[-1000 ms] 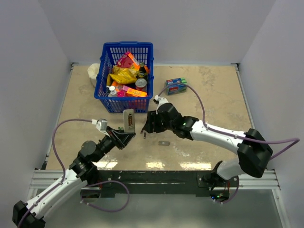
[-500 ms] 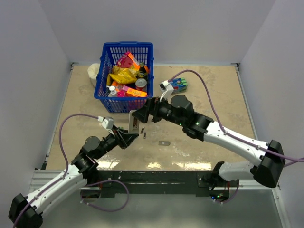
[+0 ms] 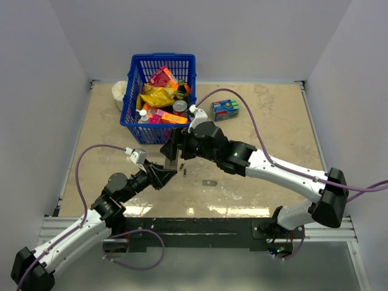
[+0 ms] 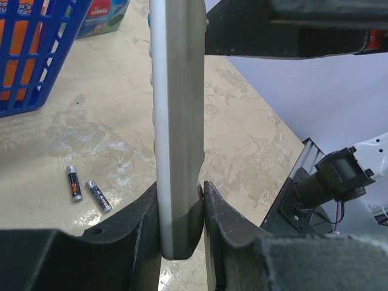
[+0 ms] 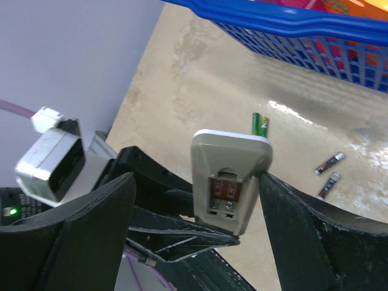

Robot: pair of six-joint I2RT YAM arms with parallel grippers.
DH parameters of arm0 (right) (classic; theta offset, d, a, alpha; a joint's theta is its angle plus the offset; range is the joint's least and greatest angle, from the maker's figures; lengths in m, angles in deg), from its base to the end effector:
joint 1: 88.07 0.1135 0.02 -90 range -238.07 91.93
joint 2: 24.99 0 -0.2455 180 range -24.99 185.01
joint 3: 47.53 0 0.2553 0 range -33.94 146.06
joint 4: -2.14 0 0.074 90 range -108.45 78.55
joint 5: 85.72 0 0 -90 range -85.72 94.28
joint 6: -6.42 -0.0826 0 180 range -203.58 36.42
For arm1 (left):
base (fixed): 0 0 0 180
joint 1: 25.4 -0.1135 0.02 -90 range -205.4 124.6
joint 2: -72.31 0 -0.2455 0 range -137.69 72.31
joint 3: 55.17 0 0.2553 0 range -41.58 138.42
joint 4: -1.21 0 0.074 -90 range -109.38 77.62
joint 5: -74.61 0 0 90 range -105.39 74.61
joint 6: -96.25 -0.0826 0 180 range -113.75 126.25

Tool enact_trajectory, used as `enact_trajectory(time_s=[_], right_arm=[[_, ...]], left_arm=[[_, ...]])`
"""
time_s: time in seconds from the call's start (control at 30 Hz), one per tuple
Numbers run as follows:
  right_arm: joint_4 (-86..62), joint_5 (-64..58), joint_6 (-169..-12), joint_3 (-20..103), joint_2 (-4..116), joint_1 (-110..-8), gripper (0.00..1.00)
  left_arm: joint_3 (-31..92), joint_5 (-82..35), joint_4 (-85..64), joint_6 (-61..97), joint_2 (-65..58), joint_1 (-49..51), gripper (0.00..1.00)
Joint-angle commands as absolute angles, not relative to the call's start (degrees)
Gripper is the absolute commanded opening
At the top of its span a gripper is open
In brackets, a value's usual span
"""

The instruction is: Load the batteries into the remote control

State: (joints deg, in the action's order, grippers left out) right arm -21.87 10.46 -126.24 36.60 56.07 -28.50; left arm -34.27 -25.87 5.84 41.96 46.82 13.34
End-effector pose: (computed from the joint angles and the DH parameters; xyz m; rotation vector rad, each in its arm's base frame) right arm 0.2014 0.3254 0.3139 -0.2306 2.0796 1.0490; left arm 0.1529 -0.1419 0.1988 0.1993 1.6816 -1.1440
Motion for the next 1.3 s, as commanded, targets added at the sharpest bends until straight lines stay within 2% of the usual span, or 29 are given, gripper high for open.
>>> enact_trajectory(time_s=[0.0,0.2,0.63,0.7,0.73,0.8,0.83,0.87,0.9,0.93,0.97,1.0,1.1,1.2,1.27], right_arm=[[-27.36,18.34,-128.67,38.83,55.44,-27.34,0.84],[-29.38,22.03,-129.72,39.44,55.87,-27.25,0.82],[-23.93,19.05,-128.49,41.99,59.74,-26.73,0.74],[-23.76,19.23,-128.32,42.08,60.18,-26.55,0.66],[-23.59,19.23,-128.14,41.91,60.18,-26.55,0.56],[-23.67,19.14,-127.18,42.08,60.18,-26.55,0.45],[-24.02,19.14,-126.74,42.34,60.18,-26.55,0.31],[-24.02,19.05,-126.21,42.43,60.0,-26.55,0.24],[-24.2,19.14,-125.08,42.35,60.0,-26.46,0.18],[-24.37,19.14,-124.46,42.26,59.83,-26.55,0.05],[-24.37,19.23,-123.93,42.0,59.57,-26.64,0.01],[-24.03,18.62,-122.71,41.73,59.3,-26.46,0.0],[-23.06,17.47,-120.33,40.68,58.16,-26.46,0.0],[-22.62,16.51,-118.22,40.24,57.46,-26.46,0.0],[-22.53,15.97,-117.77,40.06,57.11,-26.46,0.0]], left_arm=[[-30.77,-27.69,10.12,39.48,47.44,13.45,0.0],[-30.68,-27.26,9.16,39.56,47.62,13.45,0.0],[-29.8,-28.4,8.45,38.25,46.21,13.54,0.0],[-29.71,-28.57,8.36,38.16,46.04,13.62,0.0],[-29.63,-28.57,8.19,38.16,46.04,13.62,0.0],[-29.54,-29.27,7.93,38.07,45.6,13.54,0.0],[-29.36,-29.45,7.66,38.07,45.33,13.54,0.0],[-29.27,-29.71,7.31,38.16,45.07,13.54,0.0],[-29.01,-30.5,7.22,38.24,44.55,13.54,0.02],[-28.92,-30.77,7.13,38.33,44.28,13.54,0.09],[-28.84,-31.21,6.78,38.33,44.19,13.54,0.17],[-28.49,-31.21,6.52,38.42,44.28,13.54,0.34],[-27.52,-30.33,4.41,37.63,44.72,13.45,0.52],[-26.29,-30.33,2.04,36.14,43.93,13.45,0.57],[-25.41,-30.42,0.9,35.44,43.4,13.45,0.57]])
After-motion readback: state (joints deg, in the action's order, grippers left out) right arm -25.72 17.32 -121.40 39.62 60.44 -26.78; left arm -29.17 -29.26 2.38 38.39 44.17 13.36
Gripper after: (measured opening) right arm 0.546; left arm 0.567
